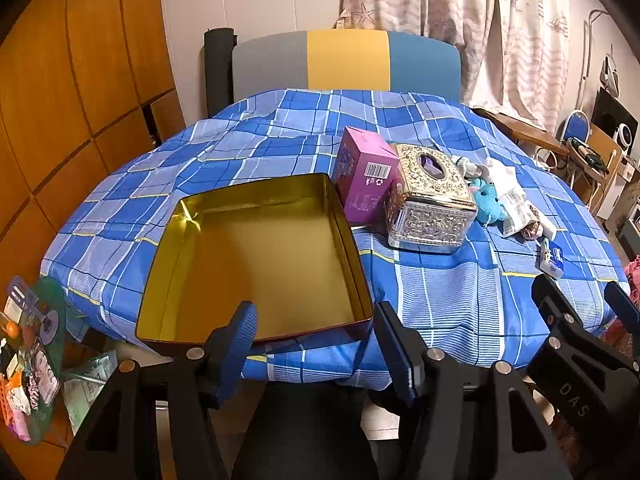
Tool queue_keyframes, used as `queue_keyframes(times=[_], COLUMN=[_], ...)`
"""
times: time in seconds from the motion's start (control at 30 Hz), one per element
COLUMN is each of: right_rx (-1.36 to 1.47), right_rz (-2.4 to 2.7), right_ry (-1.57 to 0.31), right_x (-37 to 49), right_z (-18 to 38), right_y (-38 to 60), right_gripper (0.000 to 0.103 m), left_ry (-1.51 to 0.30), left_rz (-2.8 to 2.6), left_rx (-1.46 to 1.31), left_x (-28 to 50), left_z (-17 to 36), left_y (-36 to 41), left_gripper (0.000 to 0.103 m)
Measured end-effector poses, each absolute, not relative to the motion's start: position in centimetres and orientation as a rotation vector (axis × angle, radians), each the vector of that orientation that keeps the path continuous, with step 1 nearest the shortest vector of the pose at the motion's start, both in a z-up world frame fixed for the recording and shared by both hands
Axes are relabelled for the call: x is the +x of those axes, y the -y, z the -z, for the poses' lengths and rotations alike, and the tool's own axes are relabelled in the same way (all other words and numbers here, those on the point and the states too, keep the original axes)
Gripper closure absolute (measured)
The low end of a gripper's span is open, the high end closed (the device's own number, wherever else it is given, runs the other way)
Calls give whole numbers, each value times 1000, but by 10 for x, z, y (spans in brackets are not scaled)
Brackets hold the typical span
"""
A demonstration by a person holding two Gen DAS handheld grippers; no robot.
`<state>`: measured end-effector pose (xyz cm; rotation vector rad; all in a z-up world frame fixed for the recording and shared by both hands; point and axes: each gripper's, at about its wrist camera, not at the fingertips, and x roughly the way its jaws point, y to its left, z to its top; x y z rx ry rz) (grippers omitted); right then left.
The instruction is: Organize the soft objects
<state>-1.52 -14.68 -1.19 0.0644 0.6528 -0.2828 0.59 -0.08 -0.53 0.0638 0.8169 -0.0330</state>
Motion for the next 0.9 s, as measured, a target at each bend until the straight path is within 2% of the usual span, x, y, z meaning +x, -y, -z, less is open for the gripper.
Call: queue_keyframes(times=[0.9], right_rx=[42], right_rz=[282], right_ry=[-662], right_x=[-13], right_z=[17], right_y=[145], right_gripper=[0], left_ry=[-828], left_rz=[22], left_rx=[83], left_x=[6], left_z=[11], left_y=[2], left_gripper=[42])
